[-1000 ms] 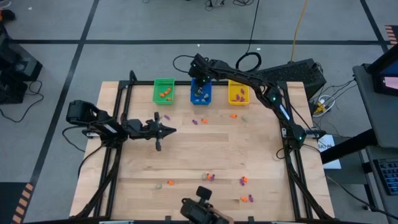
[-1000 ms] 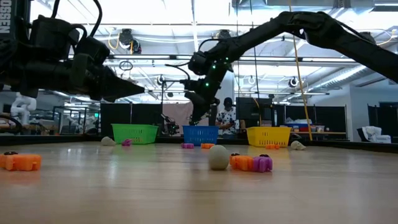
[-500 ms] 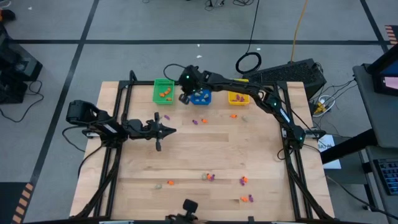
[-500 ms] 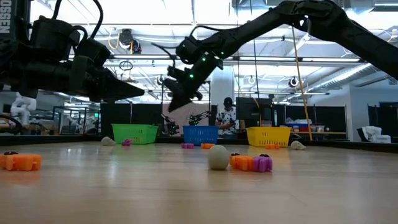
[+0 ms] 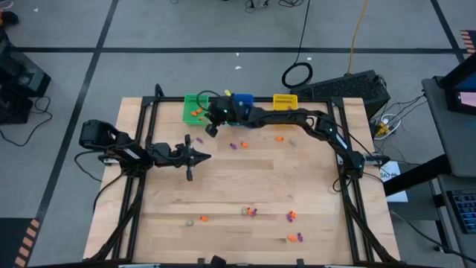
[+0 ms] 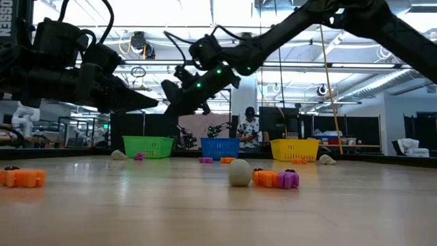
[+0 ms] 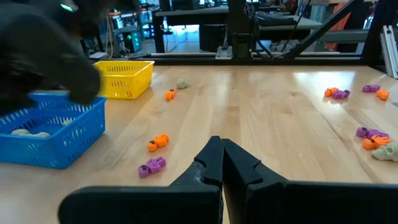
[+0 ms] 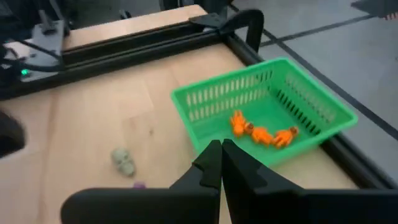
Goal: Sort Halloween decoration
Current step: Put the purple skeleton toy into the yellow bin
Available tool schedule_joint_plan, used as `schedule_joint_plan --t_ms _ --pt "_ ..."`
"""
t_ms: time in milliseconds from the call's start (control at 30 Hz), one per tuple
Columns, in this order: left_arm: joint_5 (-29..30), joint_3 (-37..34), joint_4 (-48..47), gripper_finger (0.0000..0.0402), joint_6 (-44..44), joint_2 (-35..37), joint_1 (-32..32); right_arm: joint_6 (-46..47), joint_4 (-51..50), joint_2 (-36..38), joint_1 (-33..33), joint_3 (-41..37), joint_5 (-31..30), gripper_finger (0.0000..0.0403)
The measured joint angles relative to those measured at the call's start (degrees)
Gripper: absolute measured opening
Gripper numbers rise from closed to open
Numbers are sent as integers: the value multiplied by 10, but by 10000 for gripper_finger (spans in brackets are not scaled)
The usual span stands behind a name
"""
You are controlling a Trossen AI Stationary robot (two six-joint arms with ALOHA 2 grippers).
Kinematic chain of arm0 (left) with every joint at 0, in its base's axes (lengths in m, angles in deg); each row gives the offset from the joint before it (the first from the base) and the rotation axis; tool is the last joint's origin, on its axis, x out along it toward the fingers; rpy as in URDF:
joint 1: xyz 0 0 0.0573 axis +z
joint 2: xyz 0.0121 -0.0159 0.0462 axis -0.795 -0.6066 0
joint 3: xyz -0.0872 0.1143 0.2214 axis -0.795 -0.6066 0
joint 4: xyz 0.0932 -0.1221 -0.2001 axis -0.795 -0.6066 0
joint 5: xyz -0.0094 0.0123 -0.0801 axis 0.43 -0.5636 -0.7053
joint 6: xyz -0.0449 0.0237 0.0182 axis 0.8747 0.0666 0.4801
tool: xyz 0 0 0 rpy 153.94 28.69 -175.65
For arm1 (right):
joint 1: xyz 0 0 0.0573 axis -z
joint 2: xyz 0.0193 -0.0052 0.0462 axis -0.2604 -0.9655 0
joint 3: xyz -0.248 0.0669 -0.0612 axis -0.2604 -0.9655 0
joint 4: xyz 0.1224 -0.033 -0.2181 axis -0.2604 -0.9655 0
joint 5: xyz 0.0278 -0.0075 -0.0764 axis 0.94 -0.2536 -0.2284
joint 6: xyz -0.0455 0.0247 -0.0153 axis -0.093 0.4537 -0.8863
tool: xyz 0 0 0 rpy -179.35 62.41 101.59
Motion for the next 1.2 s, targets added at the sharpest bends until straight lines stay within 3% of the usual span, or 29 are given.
schedule_joint_plan --t_ms 300,500,867,1067,1200 --pt "0 3 -14 0 14 0 0 13 229 101 -42 -226 -9 0" --pt "-8 55 -89 0 20 0 5 25 243 217 -55 -380 -12 0" --pt "-75 259 -474 0 5 0 40 1 394 428 -47 -664 -12 0" --pt "-84 400 -745 0 -30 0 70 -38 379 502 -26 -730 -9 0" --pt "-84 475 -864 0 -44 -8 93 -51 329 560 -13 -738 0 0"
